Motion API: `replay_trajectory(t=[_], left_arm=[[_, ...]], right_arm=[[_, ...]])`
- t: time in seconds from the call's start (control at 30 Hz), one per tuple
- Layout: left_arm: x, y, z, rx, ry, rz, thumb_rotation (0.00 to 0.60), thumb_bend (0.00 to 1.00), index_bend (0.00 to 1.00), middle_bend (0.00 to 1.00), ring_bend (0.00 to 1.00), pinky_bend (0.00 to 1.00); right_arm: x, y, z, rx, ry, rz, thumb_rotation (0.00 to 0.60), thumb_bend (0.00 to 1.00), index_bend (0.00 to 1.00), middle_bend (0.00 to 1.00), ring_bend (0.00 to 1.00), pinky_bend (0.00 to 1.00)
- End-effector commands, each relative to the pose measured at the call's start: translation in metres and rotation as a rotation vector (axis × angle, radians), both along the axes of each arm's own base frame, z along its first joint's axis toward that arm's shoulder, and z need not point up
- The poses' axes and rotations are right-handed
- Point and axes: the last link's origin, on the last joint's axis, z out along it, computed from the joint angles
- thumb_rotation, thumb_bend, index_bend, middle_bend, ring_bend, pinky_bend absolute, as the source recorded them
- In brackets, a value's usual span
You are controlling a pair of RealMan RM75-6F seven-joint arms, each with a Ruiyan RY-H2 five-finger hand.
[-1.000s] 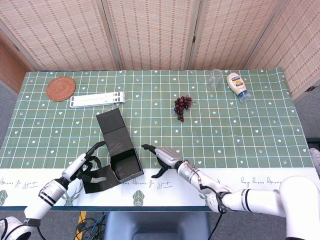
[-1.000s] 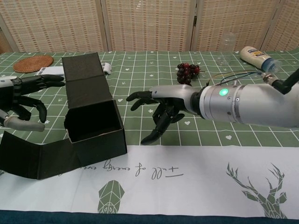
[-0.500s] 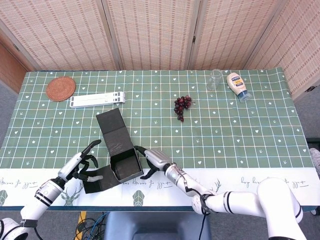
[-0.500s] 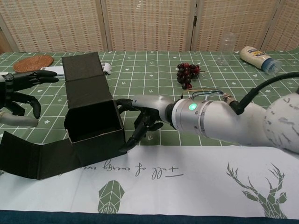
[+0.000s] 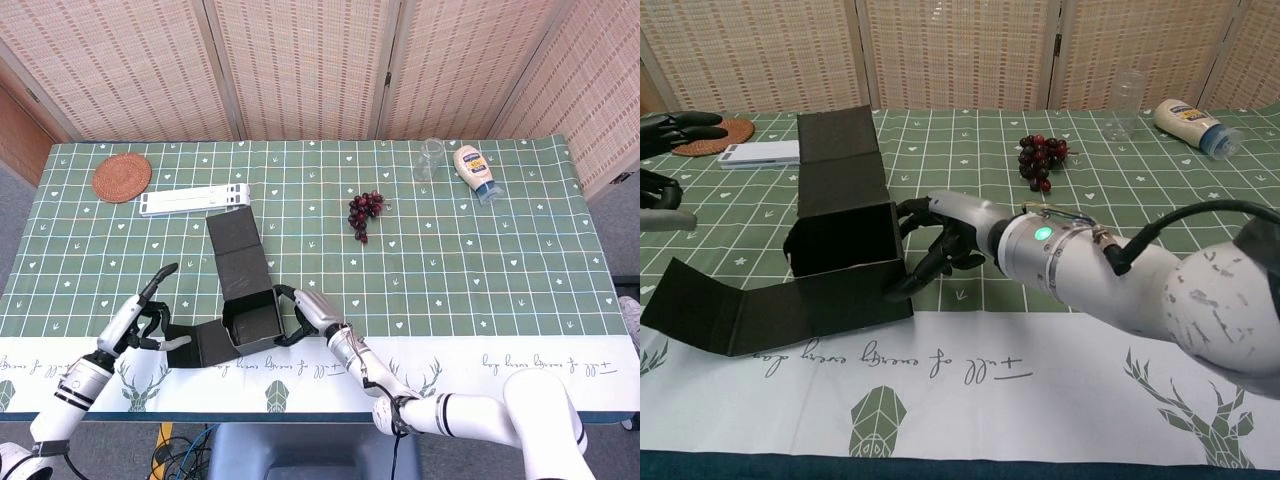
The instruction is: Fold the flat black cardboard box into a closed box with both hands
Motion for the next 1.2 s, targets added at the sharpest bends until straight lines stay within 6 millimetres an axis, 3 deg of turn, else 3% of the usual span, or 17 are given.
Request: replay_trajectory(t=[0.03, 0.13, 0.3, 0.37, 0.47, 0.6, 0.73, 0.87, 1.2], left_arm=[[-0.002, 0.003, 0.005, 0.054, 0.006, 0.006, 0.600, 0.14, 0.03, 0.00, 0.60, 0.89], [-0.004, 0.005, 0.009, 0.108, 0.012, 0.009, 0.600, 0.14, 0.03, 0.00, 0.53, 0.89], [-0.010, 0.010, 0.021, 0.210, 0.066, 0.007, 0.600, 0.14, 0.03, 0.00, 0.54, 0.89], [-0.013, 0.011, 0.025, 0.243, 0.094, 0.008, 0.600, 0.14, 0.03, 0.00, 0.60, 0.89], [-0.018, 0.014, 0.033, 0.293, 0.137, 0.009, 0.600, 0.14, 0.03, 0.00, 0.54, 0.89], [-0.027, 0.016, 0.039, 0.352, 0.177, 0.029, 0.600, 0.14, 0.02, 0.00, 0.59, 0.89], [-0.027, 0.017, 0.031, 0.338, 0.181, 0.030, 0.600, 0.14, 0.02, 0.00, 0.54, 0.89], [-0.019, 0.020, 0.017, 0.324, 0.172, 0.002, 0.600, 0.14, 0.01, 0.00, 0.57, 0.89], [0.024, 0.028, -0.025, 0.308, 0.077, -0.114, 0.600, 0.14, 0.01, 0.00, 0.54, 0.89]], right_arm=[[-0.007, -0.003, 0.012, -0.007, -0.050, -0.055, 0.600, 0.29, 0.26, 0.36, 0.81, 1.00], [-0.012, -0.006, 0.024, -0.026, -0.104, -0.098, 0.600, 0.29, 0.26, 0.37, 0.81, 1.00], [-0.020, -0.010, 0.050, -0.051, -0.226, -0.174, 0.600, 0.30, 0.27, 0.37, 0.81, 1.00], [-0.026, -0.010, 0.058, -0.061, -0.255, -0.189, 0.600, 0.30, 0.27, 0.37, 0.81, 1.00], [-0.033, -0.008, 0.069, -0.058, -0.310, -0.222, 0.600, 0.30, 0.27, 0.37, 0.81, 1.00], [-0.041, -0.003, 0.080, -0.059, -0.388, -0.254, 0.600, 0.30, 0.27, 0.38, 0.81, 1.00], [-0.041, 0.002, 0.085, -0.051, -0.447, -0.258, 0.600, 0.30, 0.27, 0.39, 0.81, 1.00], [-0.039, 0.006, 0.083, -0.038, -0.466, -0.246, 0.600, 0.30, 0.27, 0.39, 0.81, 1.00], [-0.030, 0.015, 0.064, -0.008, -0.451, -0.223, 0.600, 0.30, 0.27, 0.39, 0.82, 1.00]])
